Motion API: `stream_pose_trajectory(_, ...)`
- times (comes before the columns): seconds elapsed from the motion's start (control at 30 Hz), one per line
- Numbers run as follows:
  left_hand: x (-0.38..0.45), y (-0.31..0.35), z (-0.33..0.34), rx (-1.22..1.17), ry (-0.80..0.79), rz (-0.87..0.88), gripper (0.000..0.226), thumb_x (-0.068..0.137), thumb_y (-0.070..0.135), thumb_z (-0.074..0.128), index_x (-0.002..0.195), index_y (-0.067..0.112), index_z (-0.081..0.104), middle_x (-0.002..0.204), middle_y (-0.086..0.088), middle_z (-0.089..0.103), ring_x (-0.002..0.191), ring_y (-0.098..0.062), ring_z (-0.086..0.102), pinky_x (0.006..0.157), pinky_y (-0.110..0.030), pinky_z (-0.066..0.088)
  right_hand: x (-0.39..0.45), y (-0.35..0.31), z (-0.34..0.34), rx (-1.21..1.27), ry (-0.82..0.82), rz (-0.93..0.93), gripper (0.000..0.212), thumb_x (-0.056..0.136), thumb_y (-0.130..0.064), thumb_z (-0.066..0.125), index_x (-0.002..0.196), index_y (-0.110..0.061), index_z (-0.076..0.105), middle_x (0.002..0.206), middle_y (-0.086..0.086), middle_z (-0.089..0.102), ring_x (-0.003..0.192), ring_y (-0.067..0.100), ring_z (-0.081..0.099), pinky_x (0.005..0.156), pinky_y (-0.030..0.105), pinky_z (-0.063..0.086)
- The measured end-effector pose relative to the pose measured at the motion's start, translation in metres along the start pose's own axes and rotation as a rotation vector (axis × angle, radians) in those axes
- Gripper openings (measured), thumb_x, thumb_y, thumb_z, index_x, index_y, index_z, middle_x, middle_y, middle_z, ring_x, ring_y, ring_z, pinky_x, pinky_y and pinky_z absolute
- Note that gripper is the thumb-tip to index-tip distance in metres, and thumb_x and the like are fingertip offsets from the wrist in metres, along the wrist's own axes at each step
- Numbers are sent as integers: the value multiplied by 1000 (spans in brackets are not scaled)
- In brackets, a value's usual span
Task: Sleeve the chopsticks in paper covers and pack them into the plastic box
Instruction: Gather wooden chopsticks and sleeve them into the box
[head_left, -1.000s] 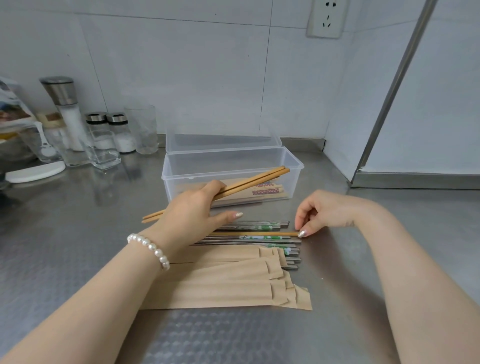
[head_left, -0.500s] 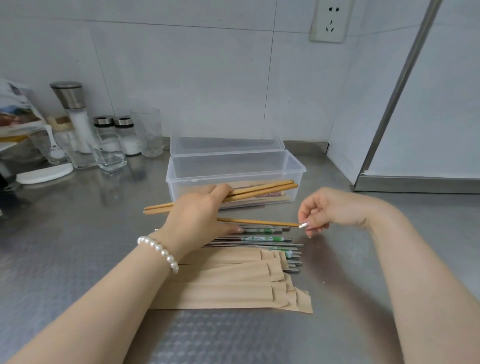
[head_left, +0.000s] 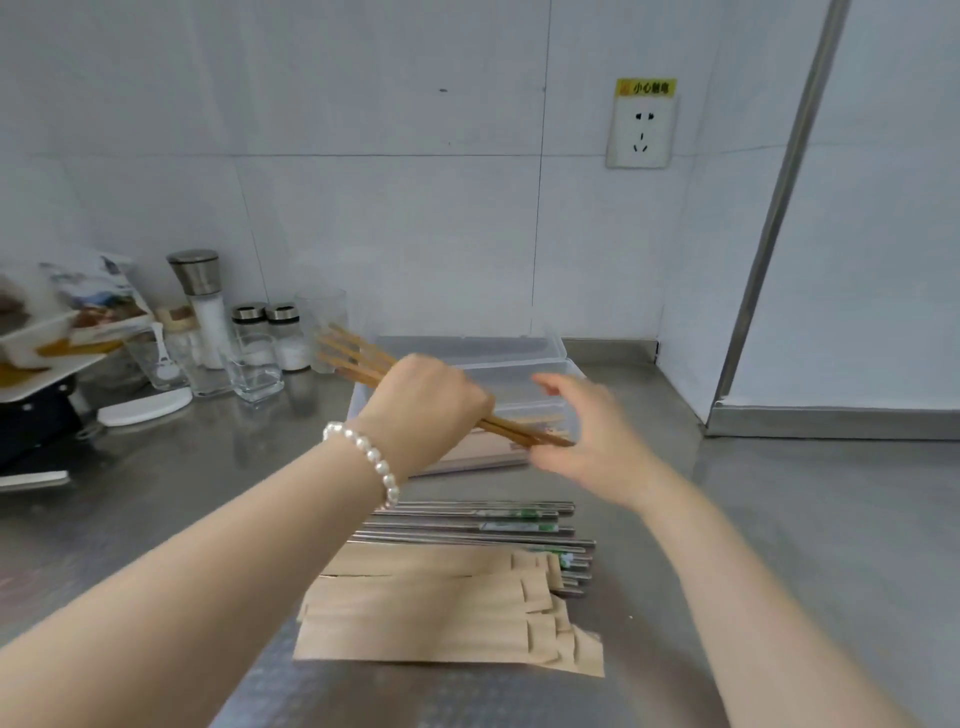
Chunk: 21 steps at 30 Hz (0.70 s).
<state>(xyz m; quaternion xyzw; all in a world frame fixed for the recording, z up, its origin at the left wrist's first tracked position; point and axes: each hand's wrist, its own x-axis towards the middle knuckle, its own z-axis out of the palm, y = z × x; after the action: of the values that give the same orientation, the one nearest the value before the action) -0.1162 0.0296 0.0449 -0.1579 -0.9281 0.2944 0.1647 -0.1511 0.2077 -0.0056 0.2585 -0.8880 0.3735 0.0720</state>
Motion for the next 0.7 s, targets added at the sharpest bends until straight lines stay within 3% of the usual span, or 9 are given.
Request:
stream_pose_trajectory(0.07,13,6,-31,73,60,106,20,90,6,43,88,17,59,82,1,62,79,-28,61,61,-31,33,2,-9,14,-35,-22,44,47,77,-25,68,120,-31,50,101,-4,57,97,16,55,93,30,44)
stream_pose_trajectory(0.13,25,11,-53,141,200,226,23,82,0,47,66,16,51,61,3,50,62,-23,52,65,-32,31,3,-13,14,126,31,117,6,88,-24,56,82,-23,56,64,2,58,61,20,56,69,34,54)
stream_pose_trajectory(0.2,37,8,-65,215,528,310,23,73,2,45,61,20,53,60,3,52,65,-21,52,78,-36,33,4,-8,5,331,50,210,37,93,-28,50,59,-16,43,42,-3,43,39,15,40,47,28,41)
stream_pose_trajectory(0.27,51,5,-68,43,716,257,39,66,7,39,94,20,63,101,-7,62,106,-27,54,103,-45,19,3,-5,-8,581,80,295,48,93,-35,49,53,-16,33,34,-6,32,32,12,27,41,23,28)
stream_pose_trajectory(0.3,55,5,-71,-94,678,188,56,65,11,44,119,21,53,128,-11,51,128,-27,38,109,-49,6,2,0,-12,704,82,325,51,93,-38,49,51,-17,29,34,-5,28,31,12,23,40,21,22)
stream_pose_trajectory(0.37,57,11,-81,-494,498,28,87,67,26,59,144,24,18,153,-8,15,142,-22,4,113,-52,-5,1,8,-17,917,43,362,55,91,-41,50,48,-19,24,36,-4,23,32,11,16,38,18,17)
stream_pose_trajectory(0.47,64,22,-87,-1290,370,-87,93,82,40,62,146,21,-2,156,-2,4,143,-17,6,116,-39,9,-1,12,-16,1027,-64,340,57,89,-38,52,44,-20,22,36,-3,21,31,11,14,36,16,17)
stream_pose_trajectory(0.6,78,32,-84,-1905,175,-156,63,90,28,56,141,11,23,125,-5,55,117,-19,53,105,-38,38,0,12,-10,998,-144,287,59,91,-31,51,41,-18,23,33,-3,22,28,11,17,37,15,20)
stream_pose_trajectory(0.7,88,37,-80,-2126,163,-132,16,94,11,47,108,5,51,82,-7,62,78,-20,66,90,-38,50,0,18,-8,1003,-158,273,57,93,-24,50,42,-17,25,33,-2,24,28,12,19,38,15,20)
